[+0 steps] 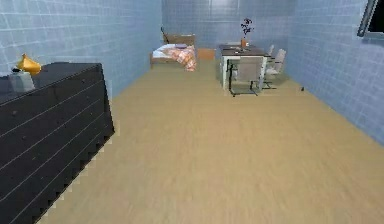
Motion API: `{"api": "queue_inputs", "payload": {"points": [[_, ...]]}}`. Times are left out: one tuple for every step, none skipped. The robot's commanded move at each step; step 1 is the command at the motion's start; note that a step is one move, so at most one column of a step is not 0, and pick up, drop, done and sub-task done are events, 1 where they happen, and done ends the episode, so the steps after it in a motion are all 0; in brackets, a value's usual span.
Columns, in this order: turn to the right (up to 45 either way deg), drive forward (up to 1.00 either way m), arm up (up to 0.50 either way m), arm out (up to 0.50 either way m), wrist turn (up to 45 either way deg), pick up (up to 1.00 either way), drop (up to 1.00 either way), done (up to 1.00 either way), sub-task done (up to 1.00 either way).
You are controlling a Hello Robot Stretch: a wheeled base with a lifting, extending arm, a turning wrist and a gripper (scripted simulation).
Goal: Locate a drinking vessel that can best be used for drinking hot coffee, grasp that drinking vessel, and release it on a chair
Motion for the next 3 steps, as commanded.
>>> {"api": "queue_inputs", "payload": {"points": [[0.0,1.00,0.00,0.00,0.0,0.00,0.00,0.00,0.00],[0.0,1.00,0.00,0.00,0.0,0.00,0.00,0.00,0.00],[0.0,1.00,0.00,0.00,0.0,0.00,0.00,0.00,0.00]]}}
